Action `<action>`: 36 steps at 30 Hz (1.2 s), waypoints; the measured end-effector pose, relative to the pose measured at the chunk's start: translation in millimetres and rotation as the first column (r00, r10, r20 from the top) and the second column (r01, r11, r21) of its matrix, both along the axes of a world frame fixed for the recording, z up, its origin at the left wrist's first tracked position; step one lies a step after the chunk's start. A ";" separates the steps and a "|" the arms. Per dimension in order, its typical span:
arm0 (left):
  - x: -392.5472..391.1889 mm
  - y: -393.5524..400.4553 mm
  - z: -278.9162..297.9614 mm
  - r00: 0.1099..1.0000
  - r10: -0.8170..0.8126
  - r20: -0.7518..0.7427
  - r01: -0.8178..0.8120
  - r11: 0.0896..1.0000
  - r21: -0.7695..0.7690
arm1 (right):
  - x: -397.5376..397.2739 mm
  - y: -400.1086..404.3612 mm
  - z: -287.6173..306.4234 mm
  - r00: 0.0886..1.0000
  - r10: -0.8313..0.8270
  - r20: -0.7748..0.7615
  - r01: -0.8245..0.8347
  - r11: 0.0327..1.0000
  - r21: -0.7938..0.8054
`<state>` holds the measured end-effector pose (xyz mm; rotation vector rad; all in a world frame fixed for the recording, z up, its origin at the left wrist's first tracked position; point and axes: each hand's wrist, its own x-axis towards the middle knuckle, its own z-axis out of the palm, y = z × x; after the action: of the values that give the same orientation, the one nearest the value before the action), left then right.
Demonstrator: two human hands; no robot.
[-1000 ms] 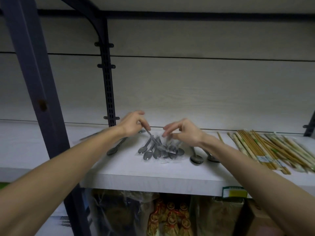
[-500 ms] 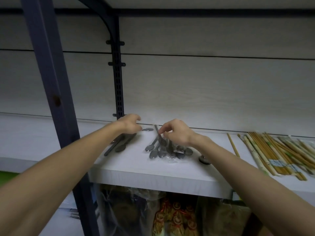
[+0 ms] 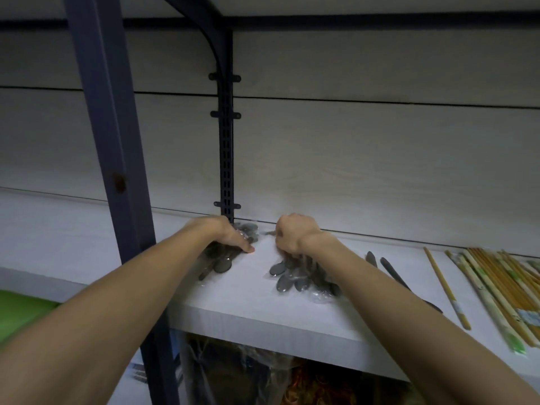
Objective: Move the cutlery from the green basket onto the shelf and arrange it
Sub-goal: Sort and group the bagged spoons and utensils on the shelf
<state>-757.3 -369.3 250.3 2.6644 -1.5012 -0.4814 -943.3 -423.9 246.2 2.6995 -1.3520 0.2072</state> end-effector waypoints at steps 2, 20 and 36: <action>-2.8 -0.1 4.1 0.997 -0.021 0.070 0.024 0.999 -0.047 | 1.6 -6.6 3.3 1.000 -0.005 0.010 0.005 0.999 -0.036; -6.8 8.9 7.9 0.998 -0.024 0.062 0.029 0.996 -0.080 | 17.7 -21.8 -1.2 0.996 0.090 0.026 -0.091 0.996 0.027; -16.3 8.6 27.3 0.976 -0.032 -0.216 -0.071 0.888 -0.455 | -59.0 -2.7 45.0 0.942 0.007 0.334 0.040 0.991 -0.131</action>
<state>-773.7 -360.7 277.6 2.1796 -1.3233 -0.3464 -1002.4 -426.6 291.2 2.6200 -1.3800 0.7588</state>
